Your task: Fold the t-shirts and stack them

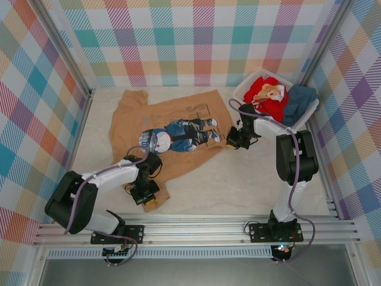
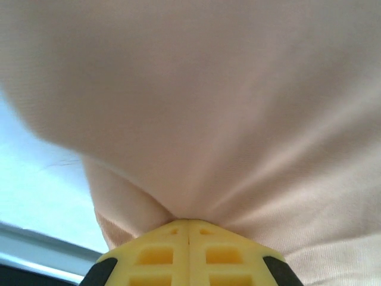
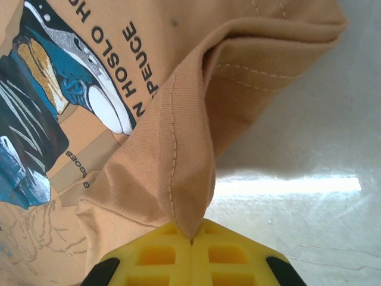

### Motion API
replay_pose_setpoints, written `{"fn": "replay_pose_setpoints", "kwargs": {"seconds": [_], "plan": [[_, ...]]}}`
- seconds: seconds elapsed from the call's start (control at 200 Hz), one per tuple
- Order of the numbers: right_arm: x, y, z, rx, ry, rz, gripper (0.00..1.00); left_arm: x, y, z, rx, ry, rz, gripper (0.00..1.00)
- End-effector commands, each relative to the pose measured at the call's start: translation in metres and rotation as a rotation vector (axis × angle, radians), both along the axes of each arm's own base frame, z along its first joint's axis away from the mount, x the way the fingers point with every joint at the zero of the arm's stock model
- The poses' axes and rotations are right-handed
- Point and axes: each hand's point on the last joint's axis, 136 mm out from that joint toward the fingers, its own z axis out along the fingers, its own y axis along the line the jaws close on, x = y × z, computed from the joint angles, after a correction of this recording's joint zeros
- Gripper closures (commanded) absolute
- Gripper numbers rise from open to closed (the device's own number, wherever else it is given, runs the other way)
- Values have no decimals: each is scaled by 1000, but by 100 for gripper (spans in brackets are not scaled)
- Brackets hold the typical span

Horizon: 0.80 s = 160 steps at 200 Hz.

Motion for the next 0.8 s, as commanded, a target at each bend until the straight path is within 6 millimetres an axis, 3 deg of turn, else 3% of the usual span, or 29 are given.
{"fn": "replay_pose_setpoints", "kwargs": {"seconds": [0.0,0.07,0.185,0.305,0.53,0.795], "plan": [[-3,2,12,27,-24,9,100,-14,25,10,115,18,17,94],[-5,3,11,30,-21,10,100,-8,30,21,148,-18,16,89],[-6,3,13,32,-21,8,100,22,29,52,162,-137,26,71],[-9,-5,15,-12,-32,-2,100,54,42,72,187,-200,74,66],[-11,-7,10,-22,-26,6,100,96,105,36,120,-156,332,61],[-14,-6,7,-13,-16,13,100,169,109,4,81,-143,270,69]]}}
